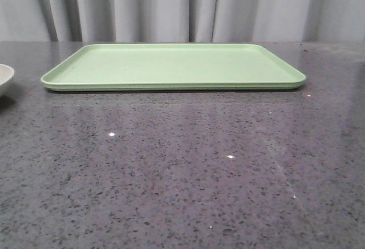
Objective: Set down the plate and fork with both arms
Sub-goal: 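Lower the left gripper and grasp the white plate's rim, then lift the white plate with the left gripper toward the green tray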
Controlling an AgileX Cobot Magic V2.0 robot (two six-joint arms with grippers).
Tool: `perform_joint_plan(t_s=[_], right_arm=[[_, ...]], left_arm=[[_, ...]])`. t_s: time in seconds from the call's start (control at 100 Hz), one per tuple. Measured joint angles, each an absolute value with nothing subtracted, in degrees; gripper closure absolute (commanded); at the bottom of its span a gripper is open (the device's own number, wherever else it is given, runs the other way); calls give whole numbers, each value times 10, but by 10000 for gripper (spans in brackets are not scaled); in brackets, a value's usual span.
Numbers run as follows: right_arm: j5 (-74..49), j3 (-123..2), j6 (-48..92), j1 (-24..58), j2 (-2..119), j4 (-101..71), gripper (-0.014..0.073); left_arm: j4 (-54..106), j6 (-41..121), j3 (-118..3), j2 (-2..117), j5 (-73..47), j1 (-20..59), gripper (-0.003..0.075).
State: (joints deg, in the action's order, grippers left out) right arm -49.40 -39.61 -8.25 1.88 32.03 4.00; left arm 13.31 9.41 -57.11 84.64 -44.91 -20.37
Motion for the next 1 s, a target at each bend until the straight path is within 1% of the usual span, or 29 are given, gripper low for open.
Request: perform_joint_plan(t_s=[0.05, 0.44, 0.61, 0.85, 1.0], right_arm=[[-494, -396, -82, 19, 320, 40, 37], [-494, -396, -82, 19, 320, 40, 37], [-494, -396, -82, 19, 320, 40, 37], [-494, -396, -82, 19, 320, 40, 37], [-495, -396, -82, 19, 320, 40, 37]], left_arm=[[138, 94, -571, 846, -450, -204, 740], [156, 95, -574, 844, -456, -206, 740], [170, 102, -576, 844, -473, -225, 738], [255, 202, -589, 848, -516, -269, 738], [286, 230, -598, 848, -542, -294, 738]])
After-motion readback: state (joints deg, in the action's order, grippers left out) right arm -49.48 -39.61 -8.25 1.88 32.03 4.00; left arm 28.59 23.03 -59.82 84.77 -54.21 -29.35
